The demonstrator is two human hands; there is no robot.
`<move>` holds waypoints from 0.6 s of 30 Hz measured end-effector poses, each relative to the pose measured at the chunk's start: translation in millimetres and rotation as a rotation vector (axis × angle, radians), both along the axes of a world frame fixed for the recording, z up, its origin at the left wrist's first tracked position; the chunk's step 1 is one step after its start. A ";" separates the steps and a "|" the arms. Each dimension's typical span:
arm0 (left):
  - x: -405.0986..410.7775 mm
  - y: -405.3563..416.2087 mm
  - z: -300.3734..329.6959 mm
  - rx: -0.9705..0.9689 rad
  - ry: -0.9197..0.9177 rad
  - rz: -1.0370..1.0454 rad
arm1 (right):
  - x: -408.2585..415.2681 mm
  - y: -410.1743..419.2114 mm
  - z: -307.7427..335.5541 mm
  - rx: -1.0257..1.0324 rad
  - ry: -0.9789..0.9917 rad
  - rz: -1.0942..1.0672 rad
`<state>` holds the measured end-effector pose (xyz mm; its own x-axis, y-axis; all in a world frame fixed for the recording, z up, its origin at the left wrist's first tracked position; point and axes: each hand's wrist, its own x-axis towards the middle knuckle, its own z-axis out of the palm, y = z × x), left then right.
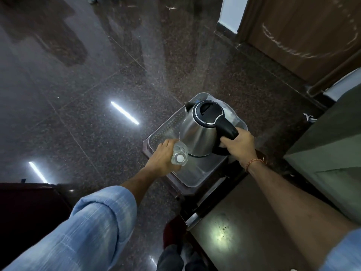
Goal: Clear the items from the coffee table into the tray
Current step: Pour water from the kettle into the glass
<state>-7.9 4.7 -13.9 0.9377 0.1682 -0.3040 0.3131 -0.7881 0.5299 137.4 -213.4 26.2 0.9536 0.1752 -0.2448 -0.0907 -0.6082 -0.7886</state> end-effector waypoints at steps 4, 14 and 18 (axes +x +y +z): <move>0.9 12.1 32.2 -0.049 -0.047 0.051 | -2.4 -15.4 25.7 0.041 -0.062 -0.012; 24.9 28.6 177.6 -0.054 -0.280 -0.083 | 20.4 -94.5 209.2 -0.074 -0.228 0.154; 36.6 14.3 233.9 -0.060 -0.365 -0.151 | 11.7 -116.7 296.3 -0.175 -0.314 0.236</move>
<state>28.7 18.9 220.0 0.9987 0.0118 0.0487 -0.0216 -0.7753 0.6313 149.1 -330.1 322.5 0.9253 0.3793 0.0057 0.2952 -0.7105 -0.6387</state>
